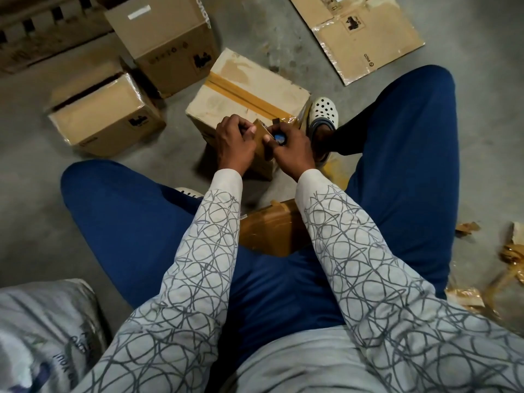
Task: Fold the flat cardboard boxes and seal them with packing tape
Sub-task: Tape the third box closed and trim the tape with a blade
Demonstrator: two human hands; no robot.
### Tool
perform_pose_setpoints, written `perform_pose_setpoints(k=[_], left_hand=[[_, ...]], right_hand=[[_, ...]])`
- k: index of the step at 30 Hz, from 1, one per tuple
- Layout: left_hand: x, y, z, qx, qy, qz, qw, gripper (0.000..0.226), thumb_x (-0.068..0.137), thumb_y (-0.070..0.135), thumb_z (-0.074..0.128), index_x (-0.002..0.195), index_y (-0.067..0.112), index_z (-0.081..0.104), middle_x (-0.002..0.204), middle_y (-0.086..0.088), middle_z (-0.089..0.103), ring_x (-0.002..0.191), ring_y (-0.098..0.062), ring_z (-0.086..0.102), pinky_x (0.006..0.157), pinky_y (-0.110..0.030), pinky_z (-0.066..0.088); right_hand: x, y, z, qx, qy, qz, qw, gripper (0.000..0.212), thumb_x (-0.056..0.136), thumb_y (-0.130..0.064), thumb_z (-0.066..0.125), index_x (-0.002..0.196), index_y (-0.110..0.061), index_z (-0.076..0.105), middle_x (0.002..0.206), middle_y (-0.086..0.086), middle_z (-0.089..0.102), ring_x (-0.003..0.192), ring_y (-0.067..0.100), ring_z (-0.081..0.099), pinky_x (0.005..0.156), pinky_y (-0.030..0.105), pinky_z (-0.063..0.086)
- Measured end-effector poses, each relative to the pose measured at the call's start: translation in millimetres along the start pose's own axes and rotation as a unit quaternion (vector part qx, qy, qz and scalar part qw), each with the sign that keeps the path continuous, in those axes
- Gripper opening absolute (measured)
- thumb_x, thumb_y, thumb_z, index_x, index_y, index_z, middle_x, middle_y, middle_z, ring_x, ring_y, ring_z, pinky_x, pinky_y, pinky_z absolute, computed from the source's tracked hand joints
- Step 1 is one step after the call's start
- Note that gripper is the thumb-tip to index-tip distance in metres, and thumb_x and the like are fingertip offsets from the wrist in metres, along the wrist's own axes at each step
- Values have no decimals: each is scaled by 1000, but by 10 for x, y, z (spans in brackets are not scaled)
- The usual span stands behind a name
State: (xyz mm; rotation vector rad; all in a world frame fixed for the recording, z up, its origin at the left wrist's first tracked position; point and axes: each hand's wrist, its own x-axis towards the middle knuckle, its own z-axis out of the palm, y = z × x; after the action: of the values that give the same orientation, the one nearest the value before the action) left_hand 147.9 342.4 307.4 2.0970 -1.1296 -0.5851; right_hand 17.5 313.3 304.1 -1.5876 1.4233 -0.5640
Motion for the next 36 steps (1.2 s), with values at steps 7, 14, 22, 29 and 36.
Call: perform_pose_setpoints(k=[7, 14, 22, 29, 36], left_hand=[[-2, -19, 5, 47, 4, 9, 999, 8, 89, 13, 65, 92, 6, 63, 105, -12, 64, 106, -28, 55, 89, -36, 42], [-49, 8, 18, 42, 7, 4, 999, 7, 86, 11, 67, 88, 6, 64, 101, -10, 64, 104, -26, 55, 90, -38, 44], [-87, 57, 63, 58, -8, 23, 998, 5, 86, 8, 67, 88, 6, 63, 100, -10, 63, 106, -24, 52, 82, -21, 29], [-107, 74, 116, 65, -27, 38, 997, 6, 86, 8, 68, 85, 9, 62, 96, -7, 63, 102, -21, 50, 78, -19, 26], [-42, 2, 71, 50, -127, -35, 990, 6, 87, 17, 72, 91, 13, 68, 97, -3, 69, 97, -19, 62, 79, -23, 45]], right_hand=[[2, 45, 91, -85, -27, 18, 996, 26, 93, -33, 61, 117, -26, 67, 117, 6, 70, 111, 31, 62, 90, 44, 52], [7, 87, 89, -112, -25, 44, 992, 32, 95, -38, 60, 125, -29, 65, 122, 7, 69, 117, 32, 61, 95, 44, 51], [-4, 126, 68, -126, -13, 97, 987, 31, 94, -44, 59, 122, -34, 67, 119, 5, 70, 113, 30, 62, 88, 37, 48], [18, 190, 90, -116, 10, 156, 981, 27, 92, -42, 61, 115, -33, 72, 114, 4, 71, 107, 29, 64, 89, 38, 52], [78, 570, 109, 116, 7, 235, 965, 52, 57, -74, 74, 79, -27, 78, 84, -4, 77, 85, 15, 73, 85, 43, 60]])
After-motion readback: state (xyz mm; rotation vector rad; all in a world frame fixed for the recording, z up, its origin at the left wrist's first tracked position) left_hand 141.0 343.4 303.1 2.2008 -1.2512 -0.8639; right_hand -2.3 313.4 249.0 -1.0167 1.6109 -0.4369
